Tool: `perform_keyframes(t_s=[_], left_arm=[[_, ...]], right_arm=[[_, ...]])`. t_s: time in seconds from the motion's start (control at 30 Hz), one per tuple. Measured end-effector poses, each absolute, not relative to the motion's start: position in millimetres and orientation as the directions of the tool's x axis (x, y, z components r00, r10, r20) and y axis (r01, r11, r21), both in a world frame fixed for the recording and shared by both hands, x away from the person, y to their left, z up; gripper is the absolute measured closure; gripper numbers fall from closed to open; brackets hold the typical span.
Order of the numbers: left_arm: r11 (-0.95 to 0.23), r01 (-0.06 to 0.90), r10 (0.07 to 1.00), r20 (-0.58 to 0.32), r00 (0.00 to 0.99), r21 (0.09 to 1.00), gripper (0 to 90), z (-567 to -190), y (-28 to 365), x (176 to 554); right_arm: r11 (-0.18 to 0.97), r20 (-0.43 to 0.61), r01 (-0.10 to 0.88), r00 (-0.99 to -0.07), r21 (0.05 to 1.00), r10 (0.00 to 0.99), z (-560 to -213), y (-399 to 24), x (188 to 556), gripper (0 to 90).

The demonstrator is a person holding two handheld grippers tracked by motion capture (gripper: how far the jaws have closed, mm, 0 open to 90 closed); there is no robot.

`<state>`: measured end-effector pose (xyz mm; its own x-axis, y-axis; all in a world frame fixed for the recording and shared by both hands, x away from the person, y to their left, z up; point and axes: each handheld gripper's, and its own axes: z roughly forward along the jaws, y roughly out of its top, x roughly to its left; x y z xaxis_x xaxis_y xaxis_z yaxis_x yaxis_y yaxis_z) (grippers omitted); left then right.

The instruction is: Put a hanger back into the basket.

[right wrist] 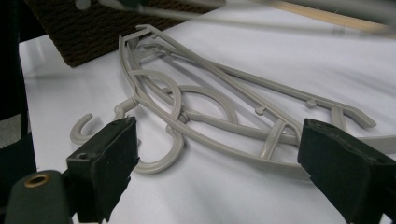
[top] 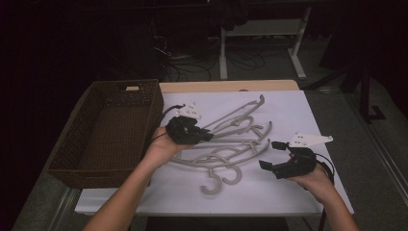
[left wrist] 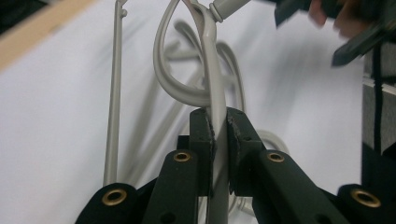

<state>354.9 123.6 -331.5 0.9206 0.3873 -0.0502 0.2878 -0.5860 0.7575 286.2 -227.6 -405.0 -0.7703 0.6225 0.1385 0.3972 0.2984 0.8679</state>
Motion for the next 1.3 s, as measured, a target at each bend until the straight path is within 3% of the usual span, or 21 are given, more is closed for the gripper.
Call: perform_keyframes(t_s=[0.33, 0.5, 0.63, 0.77, 0.87, 1.3], left_arm=[[-0.535, 0.295, 0.47, -0.012, 0.883, 0.792, 82.4, -260, 197, 351], [-0.526, 0.316, 0.497, -0.016, 0.868, 0.79, 82.4, -250, 231, 348], [-0.497, 0.351, 0.543, -0.032, 0.839, 0.793, 82.4, -248, 272, 344], [-0.479, 0.369, 0.565, -0.043, 0.824, 0.797, 82.3, -248, 289, 343], [-0.441, 0.41, 0.617, -0.062, 0.784, 0.798, 82.3, -254, 330, 336], [-0.37, 0.505, 0.718, -0.104, 0.688, 0.78, 82.3, -283, 399, 326]], right_arm=[[0.27, 0.153, 0.407, -0.753, 0.872, 0.64, -406, -232, 290, 10.4], [0.267, 0.155, 0.41, -0.749, 0.872, 0.644, -406, -233, 291, 10.4], [0.27, 0.153, 0.413, -0.746, 0.87, 0.649, -406, -233, 292, 10.4], [0.271, 0.154, 0.416, -0.745, 0.868, 0.649, -407, -233, 293, 10.4], [0.277, 0.154, 0.422, -0.742, 0.863, 0.653, -409, -233, 295, 10.3], [0.287, 0.154, 0.436, -0.735, 0.853, 0.661, -412, -233, 297, 10.3]])
